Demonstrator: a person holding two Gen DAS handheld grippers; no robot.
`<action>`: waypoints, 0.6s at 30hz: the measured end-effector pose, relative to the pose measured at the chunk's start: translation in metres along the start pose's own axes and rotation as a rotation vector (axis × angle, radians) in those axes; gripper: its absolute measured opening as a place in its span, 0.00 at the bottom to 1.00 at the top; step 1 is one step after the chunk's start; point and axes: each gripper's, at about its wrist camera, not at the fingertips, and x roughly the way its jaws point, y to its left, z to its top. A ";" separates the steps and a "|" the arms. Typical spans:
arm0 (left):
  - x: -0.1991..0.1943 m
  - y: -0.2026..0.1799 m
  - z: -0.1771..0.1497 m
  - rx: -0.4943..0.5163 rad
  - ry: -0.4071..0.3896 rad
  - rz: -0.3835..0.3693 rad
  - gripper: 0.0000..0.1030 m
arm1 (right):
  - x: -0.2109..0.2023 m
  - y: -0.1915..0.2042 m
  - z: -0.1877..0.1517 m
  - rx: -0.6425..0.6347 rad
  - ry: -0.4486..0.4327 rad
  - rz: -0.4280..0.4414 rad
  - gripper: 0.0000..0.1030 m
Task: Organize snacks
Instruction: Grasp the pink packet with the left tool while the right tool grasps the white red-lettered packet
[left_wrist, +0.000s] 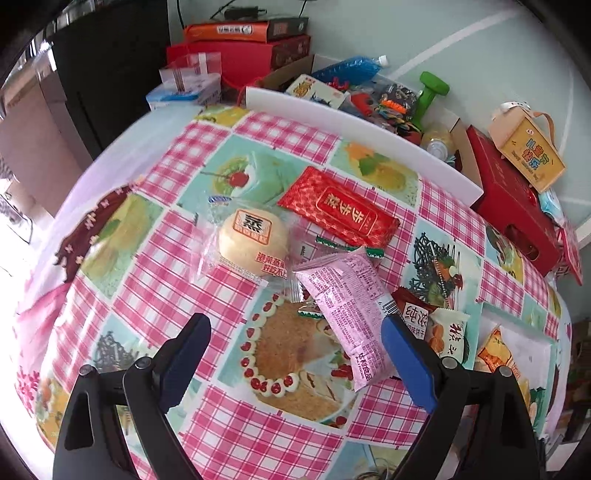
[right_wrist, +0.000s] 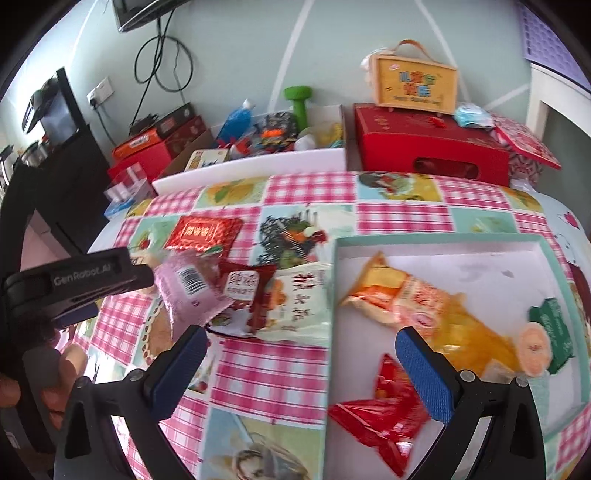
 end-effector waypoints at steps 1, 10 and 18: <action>0.003 0.000 0.000 -0.002 0.007 -0.006 0.91 | 0.003 0.002 0.000 -0.004 0.004 -0.006 1.00; 0.022 -0.012 0.003 0.003 0.044 -0.061 0.91 | 0.024 0.006 0.010 -0.001 0.048 -0.038 0.83; 0.031 -0.022 0.011 0.013 0.042 -0.106 0.86 | 0.039 -0.006 0.022 0.066 0.107 0.063 0.69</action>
